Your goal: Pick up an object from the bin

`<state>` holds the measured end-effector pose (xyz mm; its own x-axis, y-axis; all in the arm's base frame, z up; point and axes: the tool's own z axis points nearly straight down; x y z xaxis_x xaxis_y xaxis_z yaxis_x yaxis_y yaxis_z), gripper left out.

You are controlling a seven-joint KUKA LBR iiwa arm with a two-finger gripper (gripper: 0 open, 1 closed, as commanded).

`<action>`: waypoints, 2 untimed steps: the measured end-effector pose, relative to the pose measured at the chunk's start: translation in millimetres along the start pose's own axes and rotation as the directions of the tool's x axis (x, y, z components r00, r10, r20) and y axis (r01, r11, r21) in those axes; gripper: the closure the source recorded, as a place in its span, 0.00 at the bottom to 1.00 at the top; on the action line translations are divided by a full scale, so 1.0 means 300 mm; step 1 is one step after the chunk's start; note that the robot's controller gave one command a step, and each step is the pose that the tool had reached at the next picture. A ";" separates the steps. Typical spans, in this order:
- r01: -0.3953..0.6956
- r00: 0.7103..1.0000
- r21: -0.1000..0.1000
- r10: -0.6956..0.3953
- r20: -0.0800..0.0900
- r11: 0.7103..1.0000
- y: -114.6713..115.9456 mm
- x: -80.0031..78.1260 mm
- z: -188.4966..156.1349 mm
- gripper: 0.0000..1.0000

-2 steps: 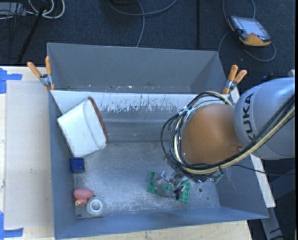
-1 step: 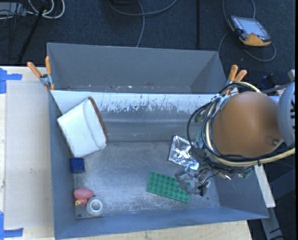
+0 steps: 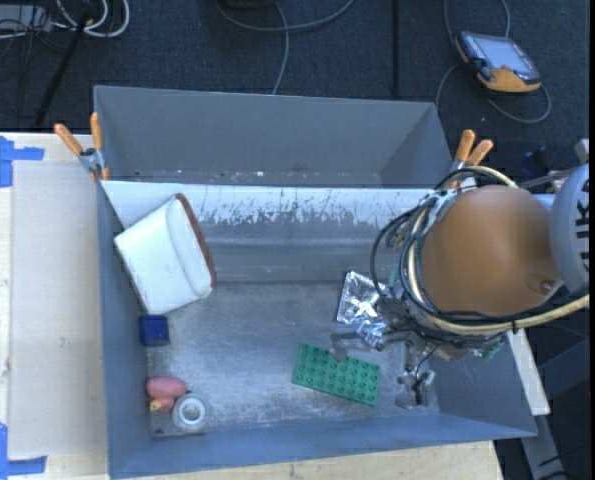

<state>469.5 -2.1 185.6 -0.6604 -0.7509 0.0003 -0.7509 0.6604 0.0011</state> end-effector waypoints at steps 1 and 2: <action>0.277 0.961 -0.004 -0.277 -0.004 0.961 -0.113 -0.164 0.393 0.00; 0.275 0.961 -0.001 -0.275 -0.004 0.961 -0.116 -0.167 0.379 1.00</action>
Offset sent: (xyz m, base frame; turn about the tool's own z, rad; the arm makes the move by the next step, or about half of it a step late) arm 0.0587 0.0154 -0.1156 -0.2831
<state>528.6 12.6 72.0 -0.4285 -0.9035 0.0036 -0.9035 0.4285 0.0026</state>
